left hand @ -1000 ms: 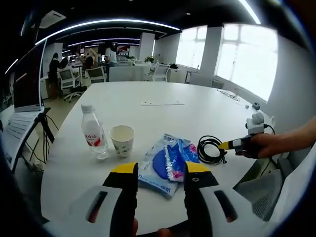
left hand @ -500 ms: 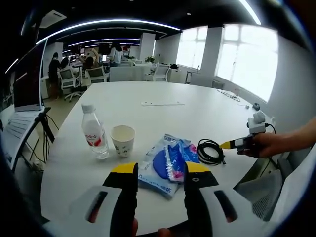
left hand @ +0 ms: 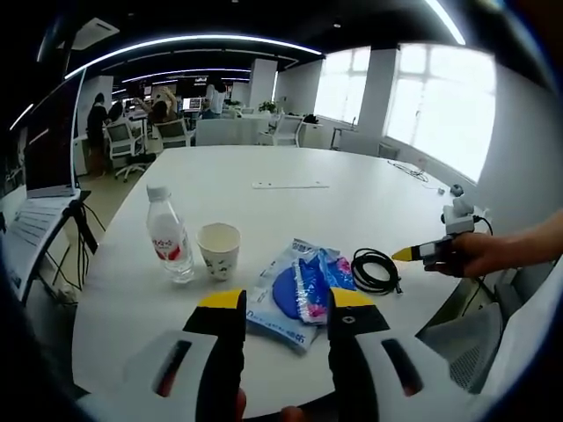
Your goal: Arrange the tabletop items into an orderly group along one side of the table until the central work area is clear of visible clutter.
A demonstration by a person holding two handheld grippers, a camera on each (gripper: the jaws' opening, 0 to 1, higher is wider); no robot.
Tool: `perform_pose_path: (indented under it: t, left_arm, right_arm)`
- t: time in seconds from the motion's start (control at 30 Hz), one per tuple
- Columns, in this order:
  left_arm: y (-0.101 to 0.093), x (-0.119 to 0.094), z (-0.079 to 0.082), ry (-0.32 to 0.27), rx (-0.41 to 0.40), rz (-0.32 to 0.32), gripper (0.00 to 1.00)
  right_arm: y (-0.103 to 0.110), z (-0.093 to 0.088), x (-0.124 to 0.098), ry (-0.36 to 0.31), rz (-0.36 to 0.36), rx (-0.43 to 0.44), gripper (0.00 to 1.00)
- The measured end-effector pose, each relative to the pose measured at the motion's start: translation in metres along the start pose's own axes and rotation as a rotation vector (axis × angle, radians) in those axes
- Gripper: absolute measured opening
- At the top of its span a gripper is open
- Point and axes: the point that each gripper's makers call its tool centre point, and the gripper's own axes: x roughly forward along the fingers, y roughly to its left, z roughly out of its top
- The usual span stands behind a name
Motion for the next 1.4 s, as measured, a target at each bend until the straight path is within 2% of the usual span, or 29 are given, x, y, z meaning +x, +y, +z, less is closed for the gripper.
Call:
perform_pose_path:
  t: [0.37,0.6,0.83,0.97,1.4]
  left_arm:
    - [-0.001,0.002,0.001,-0.001,-0.002,-0.006,0.35]
    - [-0.001,0.002,0.001,0.0,0.001,-0.008,0.35]
    - [0.0,0.001,0.001,-0.001,0.001,-0.006,0.35]
    - [0.0,0.001,0.001,0.0,0.002,-0.004,0.35]
    - [0.002,-0.001,0.002,-0.002,0.002,0.009,0.35]
  right_arm:
    - [0.0,0.004,-0.001,0.0,0.001,-0.019,0.21]
    - [0.006,0.014,0.002,0.004,0.013,-0.075,0.21]
    - [0.022,0.02,0.007,0.011,0.041,-0.147,0.22]
    - [0.037,0.017,0.015,0.047,0.084,-0.245,0.22]
    - [0.071,0.018,0.032,0.081,0.17,-0.363,0.22]
